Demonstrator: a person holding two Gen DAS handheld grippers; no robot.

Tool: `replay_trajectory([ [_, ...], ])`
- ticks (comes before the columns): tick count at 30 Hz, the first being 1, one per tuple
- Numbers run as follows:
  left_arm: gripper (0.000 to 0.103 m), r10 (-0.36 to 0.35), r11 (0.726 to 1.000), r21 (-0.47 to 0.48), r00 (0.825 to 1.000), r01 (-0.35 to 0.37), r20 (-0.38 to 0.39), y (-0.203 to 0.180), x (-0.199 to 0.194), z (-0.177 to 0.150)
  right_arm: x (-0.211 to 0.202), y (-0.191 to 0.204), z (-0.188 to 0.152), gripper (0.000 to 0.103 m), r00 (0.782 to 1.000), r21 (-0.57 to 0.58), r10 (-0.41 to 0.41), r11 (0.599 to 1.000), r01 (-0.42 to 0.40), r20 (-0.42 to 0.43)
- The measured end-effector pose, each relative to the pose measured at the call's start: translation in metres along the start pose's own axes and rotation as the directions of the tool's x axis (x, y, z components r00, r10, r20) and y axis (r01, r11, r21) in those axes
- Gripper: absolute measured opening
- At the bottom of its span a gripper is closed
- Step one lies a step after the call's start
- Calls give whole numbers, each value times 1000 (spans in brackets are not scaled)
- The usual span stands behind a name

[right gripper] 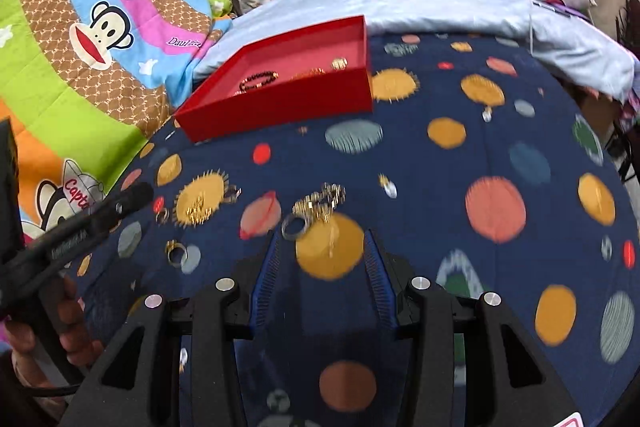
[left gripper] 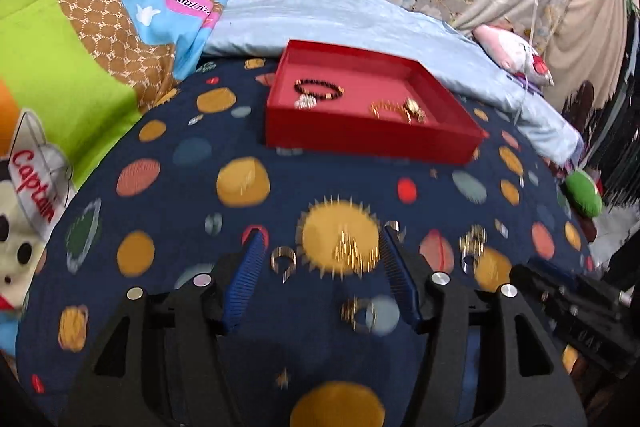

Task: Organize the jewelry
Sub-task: 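Grasp a gold ring with the left tool while the right tool moves toward the gold chain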

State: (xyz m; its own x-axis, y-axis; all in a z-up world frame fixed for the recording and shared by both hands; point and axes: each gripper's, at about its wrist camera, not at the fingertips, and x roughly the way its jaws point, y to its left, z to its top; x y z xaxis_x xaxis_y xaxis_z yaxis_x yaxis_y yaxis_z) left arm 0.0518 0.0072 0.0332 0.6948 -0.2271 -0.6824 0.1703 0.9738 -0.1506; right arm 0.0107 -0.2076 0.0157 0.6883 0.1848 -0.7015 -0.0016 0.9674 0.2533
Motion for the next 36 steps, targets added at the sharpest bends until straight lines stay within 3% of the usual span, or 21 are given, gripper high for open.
replay_trajectory([
  [7,58,9,1000,26,998,-7,-61,-2,4,-31,-3,0,-16,43,1000,-15,-17,1000,17,3],
  [18,57,16,1000,13,994,-15,-104,-7,17,-32,5,4,-15,44,999,-24,-26,999,26,-23],
  [22,51,43,999,16,994,-41,-104,-7,18,-31,7,4,-15,45,999,-24,-28,999,27,-32],
  [30,51,18,999,-26,993,-21,-117,-9,19,-23,8,3,-15,47,999,-22,-22,1000,22,-35],
  [36,51,113,993,-20,984,-117,-134,-18,30,-18,9,3,-15,47,999,-14,-17,1000,17,-36],
])
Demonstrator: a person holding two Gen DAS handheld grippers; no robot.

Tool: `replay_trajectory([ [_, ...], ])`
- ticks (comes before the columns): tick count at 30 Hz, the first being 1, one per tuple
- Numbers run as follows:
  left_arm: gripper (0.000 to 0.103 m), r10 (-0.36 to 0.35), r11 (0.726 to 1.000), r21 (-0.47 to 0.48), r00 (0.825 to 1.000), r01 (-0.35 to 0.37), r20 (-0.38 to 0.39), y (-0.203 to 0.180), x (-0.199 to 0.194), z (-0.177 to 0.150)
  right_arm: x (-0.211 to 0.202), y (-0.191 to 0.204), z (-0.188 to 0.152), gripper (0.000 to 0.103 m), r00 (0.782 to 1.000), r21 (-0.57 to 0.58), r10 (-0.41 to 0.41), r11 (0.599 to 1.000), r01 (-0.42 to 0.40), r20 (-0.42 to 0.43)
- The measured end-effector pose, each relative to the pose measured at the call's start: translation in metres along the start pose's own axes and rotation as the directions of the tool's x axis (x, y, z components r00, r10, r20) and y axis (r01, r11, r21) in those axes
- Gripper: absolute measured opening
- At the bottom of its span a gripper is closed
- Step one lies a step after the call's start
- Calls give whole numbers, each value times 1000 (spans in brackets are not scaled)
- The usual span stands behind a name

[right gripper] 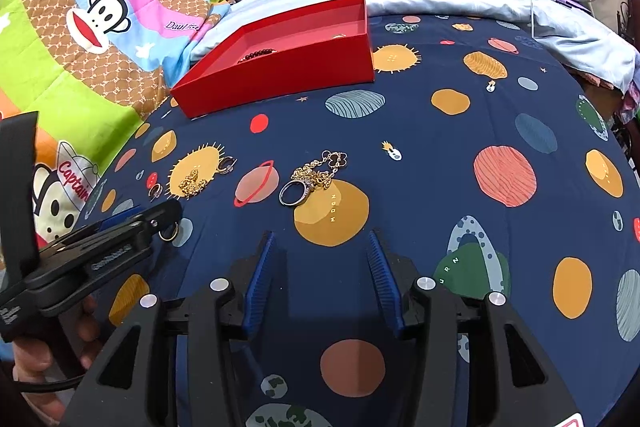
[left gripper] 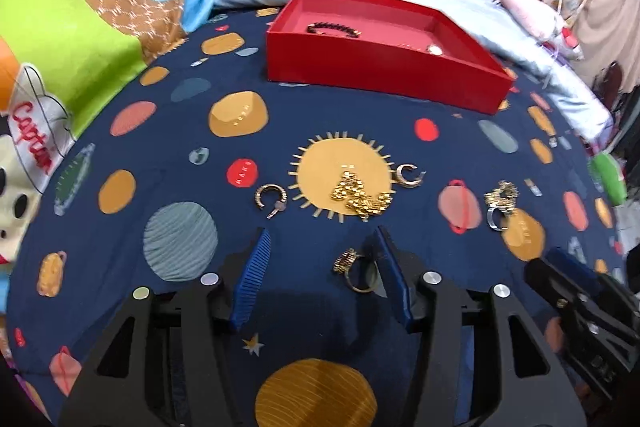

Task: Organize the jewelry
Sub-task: 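Grasp a gold ring with the left tool while the right tool moves toward the gold chain, then lift the gold ring with the left tool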

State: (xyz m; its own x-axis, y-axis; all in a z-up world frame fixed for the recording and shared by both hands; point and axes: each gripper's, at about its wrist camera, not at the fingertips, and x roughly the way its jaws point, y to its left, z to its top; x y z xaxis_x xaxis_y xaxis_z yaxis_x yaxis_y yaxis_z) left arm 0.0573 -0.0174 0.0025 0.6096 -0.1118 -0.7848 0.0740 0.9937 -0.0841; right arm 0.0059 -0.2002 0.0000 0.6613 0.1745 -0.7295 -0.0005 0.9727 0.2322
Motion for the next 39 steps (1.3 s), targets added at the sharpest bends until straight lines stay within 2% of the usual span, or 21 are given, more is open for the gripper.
replay_trajectory([
  [3,51,18,999,26,1000,-18,-1,2,-2,-4,0,1,0,47,1000,1,4,1000,-4,0],
  [7,45,40,998,55,999,-40,9,12,-9,-13,0,1,-1,47,1000,2,8,1000,-8,1],
  [10,40,37,998,52,999,-38,14,19,-11,-15,0,1,-1,47,1000,0,10,1000,-10,3],
  [14,38,23,999,42,999,-24,24,20,-10,-14,-1,1,-1,47,1000,1,8,1000,-8,0],
  [18,20,-7,999,46,1000,5,28,20,-11,-14,-1,1,-1,47,1000,1,8,1000,-8,1],
  [19,19,-12,999,46,1000,10,28,20,-10,-13,-1,1,-1,47,1000,1,7,1000,-7,1],
  [29,19,-62,998,26,998,61,26,24,-13,-12,-2,0,-1,47,1000,-5,6,1000,-6,1],
  [39,19,-38,999,0,998,38,44,41,-14,-2,9,7,13,45,1000,-3,20,1000,-20,2],
])
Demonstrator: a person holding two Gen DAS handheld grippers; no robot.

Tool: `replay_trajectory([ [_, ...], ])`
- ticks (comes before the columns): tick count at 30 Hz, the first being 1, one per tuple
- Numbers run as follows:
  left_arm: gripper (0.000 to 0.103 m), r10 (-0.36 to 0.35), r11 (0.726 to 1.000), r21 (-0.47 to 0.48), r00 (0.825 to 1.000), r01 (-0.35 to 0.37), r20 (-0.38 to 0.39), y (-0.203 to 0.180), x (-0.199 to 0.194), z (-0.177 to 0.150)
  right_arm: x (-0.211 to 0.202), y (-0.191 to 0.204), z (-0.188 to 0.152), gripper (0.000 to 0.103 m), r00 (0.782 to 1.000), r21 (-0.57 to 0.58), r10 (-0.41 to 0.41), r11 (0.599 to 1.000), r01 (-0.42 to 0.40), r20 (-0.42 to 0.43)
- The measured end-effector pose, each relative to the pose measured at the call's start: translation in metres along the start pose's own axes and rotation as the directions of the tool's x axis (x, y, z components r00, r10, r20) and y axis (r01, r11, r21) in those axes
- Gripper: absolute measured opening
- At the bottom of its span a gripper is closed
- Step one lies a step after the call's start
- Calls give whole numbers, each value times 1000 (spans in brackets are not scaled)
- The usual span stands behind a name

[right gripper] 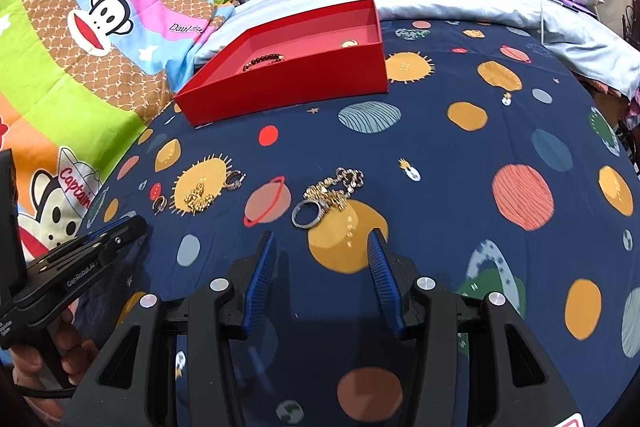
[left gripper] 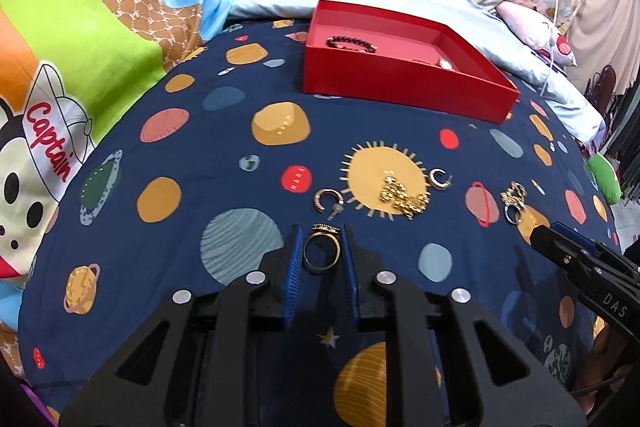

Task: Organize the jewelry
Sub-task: 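Lift the gold ring with the left tool, then carry the gold ring to the tray with the left tool while the right tool grasps a small ring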

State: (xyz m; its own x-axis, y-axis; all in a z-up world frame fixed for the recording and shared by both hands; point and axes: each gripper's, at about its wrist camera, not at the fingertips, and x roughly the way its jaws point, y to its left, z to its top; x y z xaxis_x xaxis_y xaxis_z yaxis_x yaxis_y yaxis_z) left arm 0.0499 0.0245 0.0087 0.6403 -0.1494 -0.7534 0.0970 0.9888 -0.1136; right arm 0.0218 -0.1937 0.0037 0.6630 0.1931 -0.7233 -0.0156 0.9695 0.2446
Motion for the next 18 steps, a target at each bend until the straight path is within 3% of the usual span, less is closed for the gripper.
replay_trajectory([
  [6,19,1,1000,-12,1000,-1,-9,5,5,-2,10,7,9,30,1000,-16,7,1000,-7,-6],
  [14,19,-8,1000,-16,1000,8,-5,7,7,-4,20,8,15,28,1000,-1,-2,1000,2,-13],
  [18,19,-14,1000,-21,1000,14,-4,8,8,-3,24,6,16,21,1000,8,-6,1000,7,-27],
])
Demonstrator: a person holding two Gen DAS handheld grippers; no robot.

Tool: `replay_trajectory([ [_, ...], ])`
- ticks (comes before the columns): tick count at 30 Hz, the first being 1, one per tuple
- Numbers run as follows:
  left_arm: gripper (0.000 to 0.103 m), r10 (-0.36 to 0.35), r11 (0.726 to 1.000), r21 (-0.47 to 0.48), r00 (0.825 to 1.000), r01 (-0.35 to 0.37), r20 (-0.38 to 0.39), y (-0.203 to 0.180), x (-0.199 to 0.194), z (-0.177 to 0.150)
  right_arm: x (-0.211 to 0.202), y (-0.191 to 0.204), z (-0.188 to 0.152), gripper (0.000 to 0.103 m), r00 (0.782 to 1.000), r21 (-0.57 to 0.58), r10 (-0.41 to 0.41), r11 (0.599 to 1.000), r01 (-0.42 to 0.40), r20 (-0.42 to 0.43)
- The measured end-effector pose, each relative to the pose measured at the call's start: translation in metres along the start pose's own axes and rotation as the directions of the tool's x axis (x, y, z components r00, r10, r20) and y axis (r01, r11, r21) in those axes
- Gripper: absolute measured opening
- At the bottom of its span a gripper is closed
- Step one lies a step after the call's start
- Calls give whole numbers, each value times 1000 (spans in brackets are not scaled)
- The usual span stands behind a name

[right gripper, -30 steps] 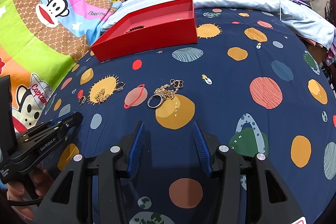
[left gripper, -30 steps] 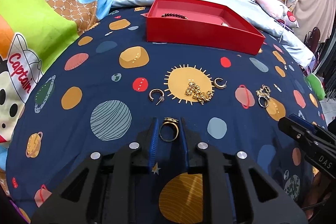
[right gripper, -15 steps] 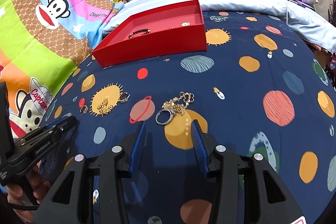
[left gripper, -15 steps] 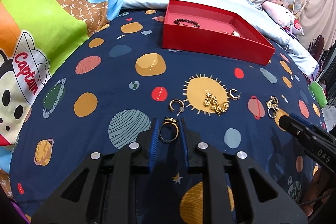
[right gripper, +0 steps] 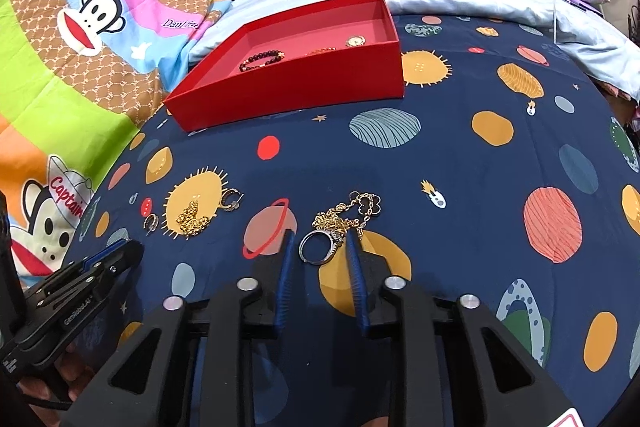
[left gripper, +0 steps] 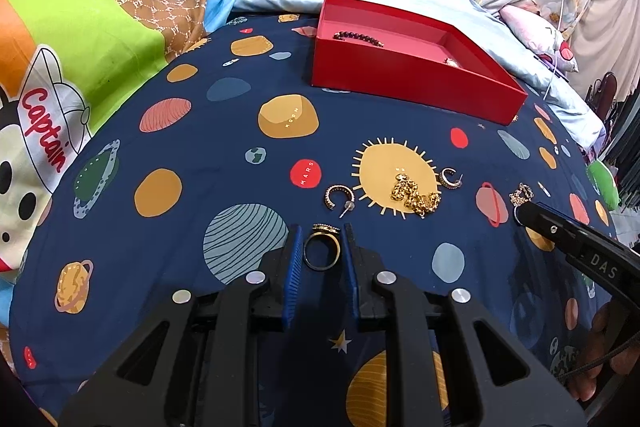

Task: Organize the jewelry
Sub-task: 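Carry the gold ring to the tray with the left tool while the right tool grasps a small ring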

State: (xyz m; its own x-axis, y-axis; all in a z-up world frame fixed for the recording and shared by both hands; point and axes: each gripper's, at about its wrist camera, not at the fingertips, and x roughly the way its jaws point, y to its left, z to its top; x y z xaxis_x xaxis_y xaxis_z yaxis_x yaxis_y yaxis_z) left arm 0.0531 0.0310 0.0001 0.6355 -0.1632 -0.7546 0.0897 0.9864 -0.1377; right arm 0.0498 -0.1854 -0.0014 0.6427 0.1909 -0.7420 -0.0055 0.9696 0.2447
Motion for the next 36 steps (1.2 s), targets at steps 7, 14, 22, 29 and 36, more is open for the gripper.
replay_trajectory([
  [7,19,-4,1000,-1,1000,4,0,0,0,0,5,2,3,16,1000,-2,-8,1000,8,-3],
  [14,19,-4,1000,-1,1000,4,0,0,0,0,6,2,2,6,1000,3,-8,1000,8,-5],
  [22,19,-8,1000,-5,1000,8,1,0,0,0,0,0,2,6,1000,10,0,1000,-1,20],
  [29,19,-39,999,-14,999,39,9,-1,-9,2,-13,0,3,6,999,19,17,1000,-18,45],
  [36,19,-79,997,-6,995,80,64,-7,-35,20,-36,2,18,6,995,15,46,999,-48,93],
])
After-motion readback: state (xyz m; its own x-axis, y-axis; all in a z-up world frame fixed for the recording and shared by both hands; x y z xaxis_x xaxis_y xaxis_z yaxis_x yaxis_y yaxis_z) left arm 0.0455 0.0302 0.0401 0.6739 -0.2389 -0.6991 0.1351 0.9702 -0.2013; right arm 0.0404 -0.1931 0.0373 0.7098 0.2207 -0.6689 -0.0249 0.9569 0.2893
